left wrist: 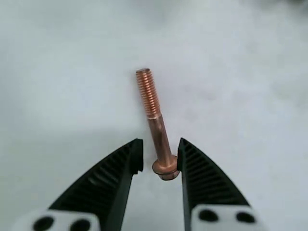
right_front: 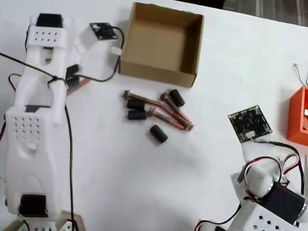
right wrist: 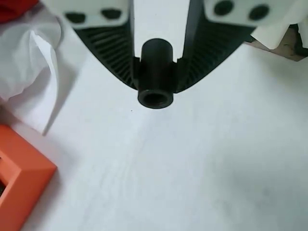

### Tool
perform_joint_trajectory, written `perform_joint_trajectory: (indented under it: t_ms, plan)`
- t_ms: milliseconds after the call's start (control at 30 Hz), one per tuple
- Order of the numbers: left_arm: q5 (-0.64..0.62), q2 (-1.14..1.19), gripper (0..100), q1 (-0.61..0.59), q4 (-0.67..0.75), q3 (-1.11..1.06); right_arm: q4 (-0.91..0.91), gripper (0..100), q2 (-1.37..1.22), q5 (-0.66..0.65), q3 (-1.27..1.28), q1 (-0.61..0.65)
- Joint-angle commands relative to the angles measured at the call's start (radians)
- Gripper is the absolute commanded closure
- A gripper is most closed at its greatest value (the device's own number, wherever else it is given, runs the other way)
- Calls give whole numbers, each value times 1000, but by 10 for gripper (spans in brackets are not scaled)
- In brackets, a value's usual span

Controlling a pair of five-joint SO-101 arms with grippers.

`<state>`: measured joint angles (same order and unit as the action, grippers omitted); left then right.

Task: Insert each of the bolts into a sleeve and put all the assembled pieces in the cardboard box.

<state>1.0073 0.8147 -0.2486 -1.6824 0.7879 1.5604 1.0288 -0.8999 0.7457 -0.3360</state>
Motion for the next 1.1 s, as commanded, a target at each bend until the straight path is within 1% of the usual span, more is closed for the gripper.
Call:
perform_joint_trajectory:
  t_ms: [0, 200, 500, 567, 633, 667, 700, 733, 800, 900, 1067]
  plan:
    - [-9, -3, 858, -12, -5, 24, -15, 975, 22, -5, -8, -5]
    - [-8, 57, 858, -12, -5, 25, -19, 975, 22, -5, -8, -5]
    - [-8, 173, 861, -25, 55, 36, -18, 975, 22, -5, -8, -5]
    - [-5, 178, 863, -29, 44, 36, -18, 975, 22, -5, -8, -5]
    - [43, 178, 911, -29, 17, 35, -18, 975, 22, -5, -8, -5]
    - [89, 175, 961, -29, -3, 35, -18, 975, 22, -5, -8, -5]
    - [143, 169, 988, -29, -32, 35, -18, 975, 22, -5, -8, -5]
    - [195, 160, 967, -31, -63, 35, -18, 975, 22, -5, -8, -5]
    - [272, 127, 980, -41, -92, 35, -18, 975, 22, -5, -8, -5]
    - [322, 52, 977, -63, -95, 35, -18, 975, 22, -2, -8, -5]
    - [463, -100, 977, -68, -101, -24, -16, 975, 22, 3, -8, -5]
